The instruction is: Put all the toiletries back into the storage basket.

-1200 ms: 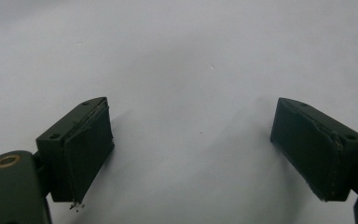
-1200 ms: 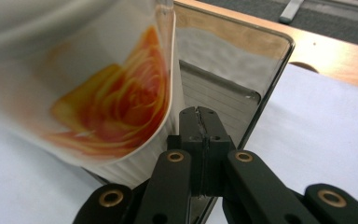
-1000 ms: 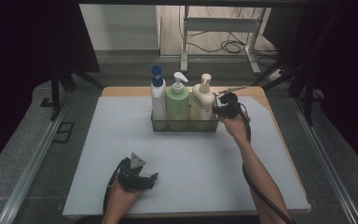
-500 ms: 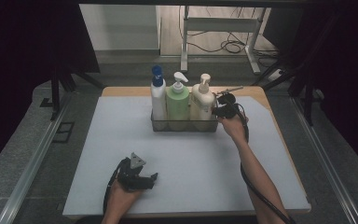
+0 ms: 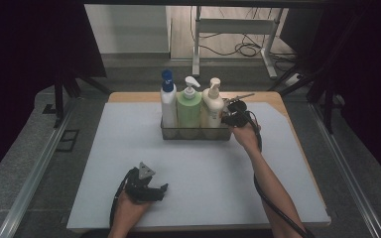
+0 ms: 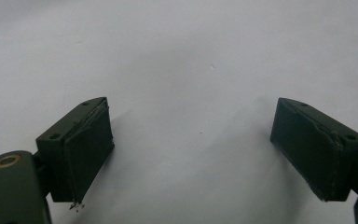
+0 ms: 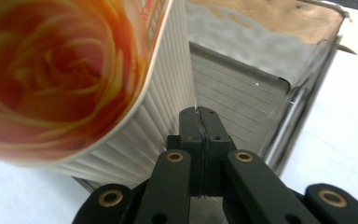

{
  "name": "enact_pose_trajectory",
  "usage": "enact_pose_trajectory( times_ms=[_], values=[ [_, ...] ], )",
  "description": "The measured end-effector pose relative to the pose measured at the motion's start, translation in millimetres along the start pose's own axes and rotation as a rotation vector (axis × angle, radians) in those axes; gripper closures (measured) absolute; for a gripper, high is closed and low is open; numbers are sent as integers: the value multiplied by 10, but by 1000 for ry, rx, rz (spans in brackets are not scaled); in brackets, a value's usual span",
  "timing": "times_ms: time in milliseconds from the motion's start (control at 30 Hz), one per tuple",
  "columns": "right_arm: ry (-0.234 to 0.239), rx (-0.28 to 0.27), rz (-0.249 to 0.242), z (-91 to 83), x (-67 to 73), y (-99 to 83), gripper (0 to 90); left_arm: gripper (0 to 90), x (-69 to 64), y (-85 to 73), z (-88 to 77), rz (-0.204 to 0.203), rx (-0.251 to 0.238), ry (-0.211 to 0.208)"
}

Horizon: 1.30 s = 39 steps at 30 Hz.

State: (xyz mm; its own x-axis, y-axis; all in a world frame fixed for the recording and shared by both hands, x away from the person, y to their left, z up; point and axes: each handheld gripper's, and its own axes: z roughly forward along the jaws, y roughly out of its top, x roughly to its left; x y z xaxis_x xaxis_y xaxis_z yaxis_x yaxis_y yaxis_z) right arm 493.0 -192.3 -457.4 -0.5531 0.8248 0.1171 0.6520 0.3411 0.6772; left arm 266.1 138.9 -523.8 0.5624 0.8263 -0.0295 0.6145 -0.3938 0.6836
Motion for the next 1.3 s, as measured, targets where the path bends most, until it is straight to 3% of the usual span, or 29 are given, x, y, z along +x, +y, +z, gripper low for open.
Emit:
enact_pose_trajectory(
  times_ms=[400,1300],
  values=[
    [17,4,-34,57,138,24,894,124,0,0,0,0,0,0],
    [61,3,-43,-43,181,-31,895,124,-1,1,1,0,0,0]
  ],
)
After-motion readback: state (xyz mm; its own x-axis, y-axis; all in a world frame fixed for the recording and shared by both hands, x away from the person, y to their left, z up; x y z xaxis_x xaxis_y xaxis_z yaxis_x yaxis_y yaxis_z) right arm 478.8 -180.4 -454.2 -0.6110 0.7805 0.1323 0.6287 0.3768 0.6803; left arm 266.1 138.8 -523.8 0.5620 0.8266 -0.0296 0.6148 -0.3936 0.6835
